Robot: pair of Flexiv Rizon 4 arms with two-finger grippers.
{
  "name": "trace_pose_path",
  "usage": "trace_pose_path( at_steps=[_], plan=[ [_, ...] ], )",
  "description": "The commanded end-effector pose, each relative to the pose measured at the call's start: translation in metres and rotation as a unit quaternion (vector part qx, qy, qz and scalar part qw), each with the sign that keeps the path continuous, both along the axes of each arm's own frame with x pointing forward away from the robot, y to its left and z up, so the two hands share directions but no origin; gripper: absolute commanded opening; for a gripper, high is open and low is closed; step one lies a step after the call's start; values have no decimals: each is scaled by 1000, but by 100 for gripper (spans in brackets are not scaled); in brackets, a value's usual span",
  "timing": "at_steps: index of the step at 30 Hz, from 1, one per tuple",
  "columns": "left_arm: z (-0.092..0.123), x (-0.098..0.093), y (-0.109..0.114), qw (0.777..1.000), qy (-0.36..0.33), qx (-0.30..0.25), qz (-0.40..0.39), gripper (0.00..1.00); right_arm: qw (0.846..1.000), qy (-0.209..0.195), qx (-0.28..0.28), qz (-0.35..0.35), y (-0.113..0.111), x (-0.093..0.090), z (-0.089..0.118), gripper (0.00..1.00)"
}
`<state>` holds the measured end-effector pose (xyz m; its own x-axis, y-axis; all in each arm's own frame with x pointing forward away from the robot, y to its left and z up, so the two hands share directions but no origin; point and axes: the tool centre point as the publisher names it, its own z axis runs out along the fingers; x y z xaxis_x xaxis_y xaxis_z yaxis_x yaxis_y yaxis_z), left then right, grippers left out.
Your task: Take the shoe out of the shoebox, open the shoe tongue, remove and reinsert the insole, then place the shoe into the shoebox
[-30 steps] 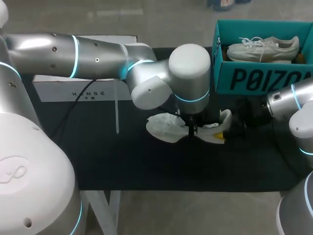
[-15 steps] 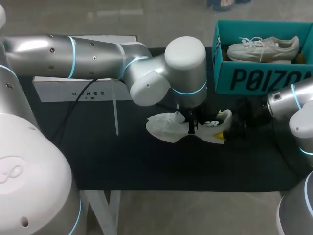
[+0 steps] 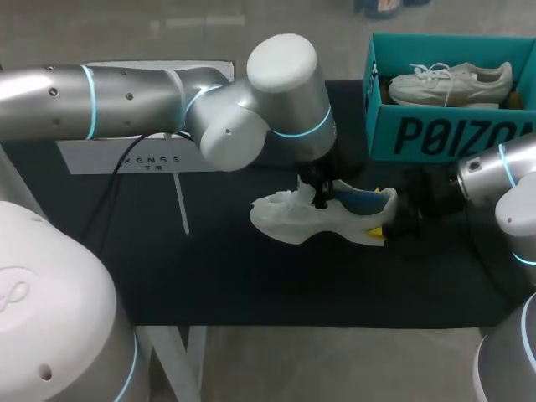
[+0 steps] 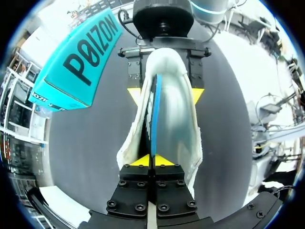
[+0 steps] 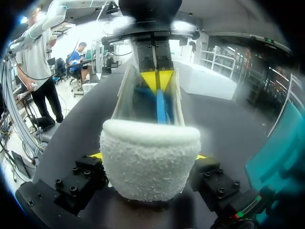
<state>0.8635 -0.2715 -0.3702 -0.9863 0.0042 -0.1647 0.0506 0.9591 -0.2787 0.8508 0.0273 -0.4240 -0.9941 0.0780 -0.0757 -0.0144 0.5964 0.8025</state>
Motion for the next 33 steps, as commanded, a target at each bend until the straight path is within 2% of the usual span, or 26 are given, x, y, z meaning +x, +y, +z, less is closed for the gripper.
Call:
trace_pose_path(
  at_steps=[1, 12, 19, 26, 33],
  plan=[
    [8, 3, 14, 1000, 3, -19, -4, 0, 1000, 0, -1, 1, 3, -1, -11, 0],
    [33, -3, 11, 991, 34, -124, -34, 0, 1000, 0, -1, 1, 3, -1, -11, 0],
    [45, 7, -2, 976, 58, -203, -45, 0, 1000, 0, -1, 1, 3, -1, -11, 0],
    [86, 8, -30, 953, 63, -282, -91, 0, 1000, 0, -1, 1, 3, -1, -11, 0],
    [132, 1, -45, 926, 58, -346, -140, 0, 1000, 0, -1, 1, 3, -1, -11, 0]
  ],
)
